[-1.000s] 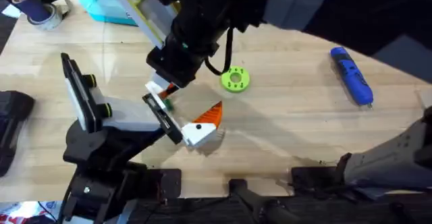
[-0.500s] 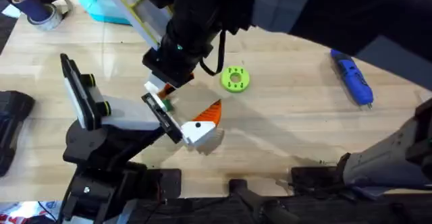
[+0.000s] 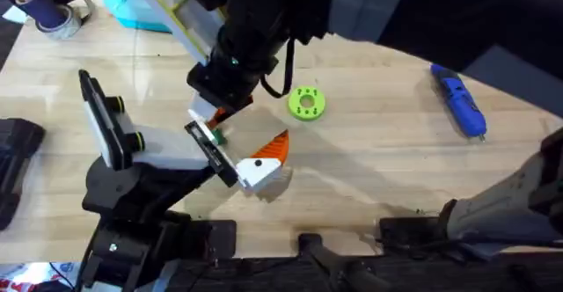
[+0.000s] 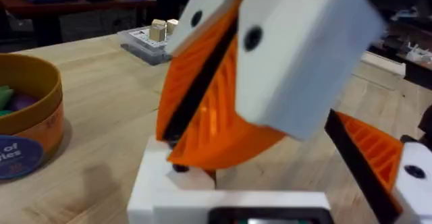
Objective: Pick up the gripper from the table and insert it into the empty holder that is missing its gripper. Then pick up a screw, insert it into the mounting hole, and use the screwdriver to tighten it. Finally, clean up the table by picking up the vegetable and placing it into the bucket.
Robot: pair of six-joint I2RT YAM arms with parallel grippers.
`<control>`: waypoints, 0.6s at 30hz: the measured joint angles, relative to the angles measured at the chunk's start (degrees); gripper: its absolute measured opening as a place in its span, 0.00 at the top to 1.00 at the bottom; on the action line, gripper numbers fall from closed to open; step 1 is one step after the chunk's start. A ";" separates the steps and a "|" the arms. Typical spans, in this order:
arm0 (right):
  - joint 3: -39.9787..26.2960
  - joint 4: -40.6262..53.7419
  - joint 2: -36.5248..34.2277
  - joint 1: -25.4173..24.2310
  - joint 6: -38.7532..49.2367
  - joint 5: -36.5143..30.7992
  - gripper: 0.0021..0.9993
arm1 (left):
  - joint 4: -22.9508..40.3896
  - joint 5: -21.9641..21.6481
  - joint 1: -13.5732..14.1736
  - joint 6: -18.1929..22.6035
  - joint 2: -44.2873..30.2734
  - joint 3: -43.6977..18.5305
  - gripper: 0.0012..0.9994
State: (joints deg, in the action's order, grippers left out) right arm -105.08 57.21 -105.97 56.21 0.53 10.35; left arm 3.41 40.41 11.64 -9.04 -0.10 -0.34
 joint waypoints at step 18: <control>-0.02 0.14 1.51 -2.63 0.60 -1.11 0.01 | -0.03 0.43 0.00 0.26 0.01 0.00 0.01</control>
State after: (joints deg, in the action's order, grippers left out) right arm -105.10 57.35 -104.46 53.58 1.13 9.24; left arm 3.38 40.84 11.64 -8.78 -0.08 -0.34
